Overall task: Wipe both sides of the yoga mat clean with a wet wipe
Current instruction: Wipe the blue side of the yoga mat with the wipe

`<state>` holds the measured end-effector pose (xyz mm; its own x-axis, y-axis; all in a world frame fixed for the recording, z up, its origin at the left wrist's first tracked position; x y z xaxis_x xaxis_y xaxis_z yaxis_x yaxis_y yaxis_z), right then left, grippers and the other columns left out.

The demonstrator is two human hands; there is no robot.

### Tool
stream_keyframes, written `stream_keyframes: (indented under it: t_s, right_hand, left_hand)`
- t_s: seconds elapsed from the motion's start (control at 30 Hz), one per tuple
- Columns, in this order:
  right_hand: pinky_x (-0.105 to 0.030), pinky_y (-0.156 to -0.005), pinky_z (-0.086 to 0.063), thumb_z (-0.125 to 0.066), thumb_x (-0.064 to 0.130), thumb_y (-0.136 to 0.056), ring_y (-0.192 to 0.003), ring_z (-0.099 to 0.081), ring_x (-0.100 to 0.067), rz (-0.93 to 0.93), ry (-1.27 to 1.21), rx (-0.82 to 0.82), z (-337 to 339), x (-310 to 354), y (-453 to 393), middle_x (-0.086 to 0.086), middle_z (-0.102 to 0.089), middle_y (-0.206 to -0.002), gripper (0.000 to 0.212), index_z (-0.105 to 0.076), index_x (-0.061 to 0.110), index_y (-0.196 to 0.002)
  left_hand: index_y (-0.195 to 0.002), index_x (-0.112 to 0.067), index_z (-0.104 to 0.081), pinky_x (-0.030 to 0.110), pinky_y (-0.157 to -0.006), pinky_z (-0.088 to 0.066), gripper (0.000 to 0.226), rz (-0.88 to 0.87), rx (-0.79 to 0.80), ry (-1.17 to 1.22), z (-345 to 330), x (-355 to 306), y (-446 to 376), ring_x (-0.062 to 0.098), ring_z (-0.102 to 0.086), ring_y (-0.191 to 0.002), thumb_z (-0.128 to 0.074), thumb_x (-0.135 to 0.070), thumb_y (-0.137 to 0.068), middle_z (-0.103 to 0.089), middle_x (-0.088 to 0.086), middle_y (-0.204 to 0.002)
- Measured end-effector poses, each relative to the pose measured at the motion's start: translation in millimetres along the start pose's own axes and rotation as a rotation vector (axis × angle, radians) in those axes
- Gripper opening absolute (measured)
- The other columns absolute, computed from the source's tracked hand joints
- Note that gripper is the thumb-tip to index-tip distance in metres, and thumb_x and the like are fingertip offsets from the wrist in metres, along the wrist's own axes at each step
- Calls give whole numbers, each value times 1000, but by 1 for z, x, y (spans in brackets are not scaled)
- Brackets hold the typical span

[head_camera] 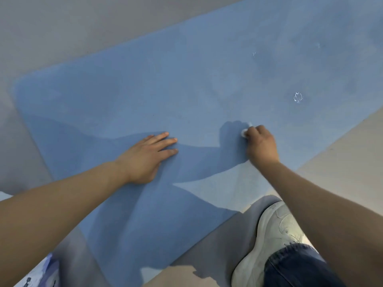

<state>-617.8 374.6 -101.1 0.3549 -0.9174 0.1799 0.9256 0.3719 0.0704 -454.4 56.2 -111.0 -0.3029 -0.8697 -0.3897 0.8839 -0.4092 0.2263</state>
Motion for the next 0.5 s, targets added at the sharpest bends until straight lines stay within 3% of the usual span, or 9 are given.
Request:
stream_keyframes:
  t_s: [0.07, 0.17, 0.3, 0.4, 0.5]
  right_hand:
    - [-37, -65, -43, -47, 15, -85, -72, -57, -42, -83, -25, -11, 3, -4, 0, -22, -56, -87, 23, -64, 1, -93]
    - [-35, -69, -46, -48, 16, -89, -76, -58, -38, -42, -126, -22, -2, 33, 24, -18, -58, -90, 22, -64, 3, -95]
    - [-28, -76, -39, -53, 2, -87, -89, -54, -29, 163, -166, 184, -26, 114, 82, -11, -57, -97, 17, -63, 8, -100]
    - [-34, -68, -42, -51, 5, -82, -76, -52, -30, 399, -278, 269, -41, 168, 129, -13, -54, -84, 16, -63, 6, -94]
    - [-37, -67, -46, -49, 6, -82, -73, -53, -31, 507, -280, 283, -46, 170, 138, -12, -53, -85, 17, -61, 7, -94]
  left_hand:
    - [-144, -21, -53, 51, -117, -29, 62, 23, 9, 3, 2, -3, -1, 30, -27, -151, -41, -17, -83, -36, 2, -160]
    - [-139, -19, -57, 53, -113, -34, 60, 19, 2, -1, 4, -6, -2, 34, -33, -147, -39, -19, -81, -42, 5, -156]
    - [-136, -18, -56, 53, -112, -38, 55, 29, 29, -38, 6, -10, -6, 33, -34, -146, -50, -29, -83, -43, 6, -154]
    - [-138, -18, -54, 53, -114, -36, 57, 20, 17, -70, 6, -12, -7, 30, -29, -149, -61, -36, -85, -40, 6, -157]
    - [-152, -22, -39, 51, -122, -23, 71, -22, 77, -97, -1, -12, -3, 24, -11, -155, -60, -46, -88, -20, -2, -166]
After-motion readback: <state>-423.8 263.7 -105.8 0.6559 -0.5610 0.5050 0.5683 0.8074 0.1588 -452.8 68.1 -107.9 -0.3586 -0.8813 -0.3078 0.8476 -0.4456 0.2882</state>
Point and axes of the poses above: each hand's wrist, its own y-axis away from the middle knuckle, its own z-axis out of the back of the hand, x = y × z, the point moved 3 cm from there along -y, towards the middle knuckle
